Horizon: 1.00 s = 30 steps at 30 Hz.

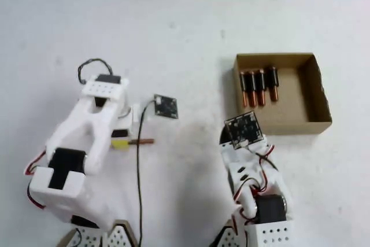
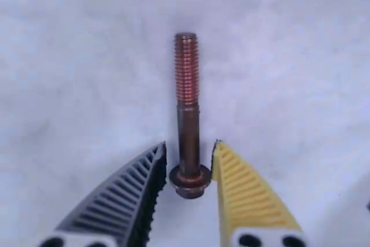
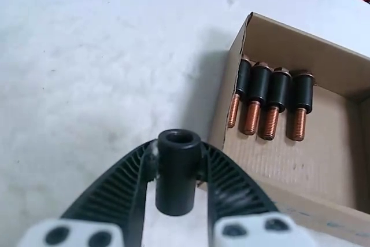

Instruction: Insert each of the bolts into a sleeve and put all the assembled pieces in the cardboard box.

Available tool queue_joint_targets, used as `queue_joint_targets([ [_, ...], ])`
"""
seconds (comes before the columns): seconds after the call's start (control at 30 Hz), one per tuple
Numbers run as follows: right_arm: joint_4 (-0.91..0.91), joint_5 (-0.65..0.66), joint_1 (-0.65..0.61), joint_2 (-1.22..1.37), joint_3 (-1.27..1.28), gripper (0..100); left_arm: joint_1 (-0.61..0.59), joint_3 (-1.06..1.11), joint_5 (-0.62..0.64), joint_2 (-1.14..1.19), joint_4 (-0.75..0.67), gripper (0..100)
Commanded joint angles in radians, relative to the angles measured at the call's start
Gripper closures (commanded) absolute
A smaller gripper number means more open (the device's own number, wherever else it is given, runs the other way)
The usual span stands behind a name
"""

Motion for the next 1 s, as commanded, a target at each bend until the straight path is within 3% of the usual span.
queue_joint_targets([
  [0.0,-0.025,-0.003,0.001,-0.012,-0.006,98.1,-0.008,-0.009,-0.009,-0.061,0.012,83],
  [0.23,-0.025,-0.003,0.001,-0.012,-0.006,98.1,-0.008,-0.106,-0.006,-0.062,0.091,83],
  [0.5,-0.025,-0.002,0.001,-0.012,-0.006,98.1,0.001,-0.328,0.219,-0.062,0.238,83],
  [0.67,-0.025,-0.002,0.001,-0.012,-0.006,98.1,0.002,-0.473,0.451,-0.062,0.328,83],
  [0.97,-0.025,-0.002,0.001,-0.012,-0.006,98.1,0.01,-0.654,1.007,-0.062,0.493,83],
])
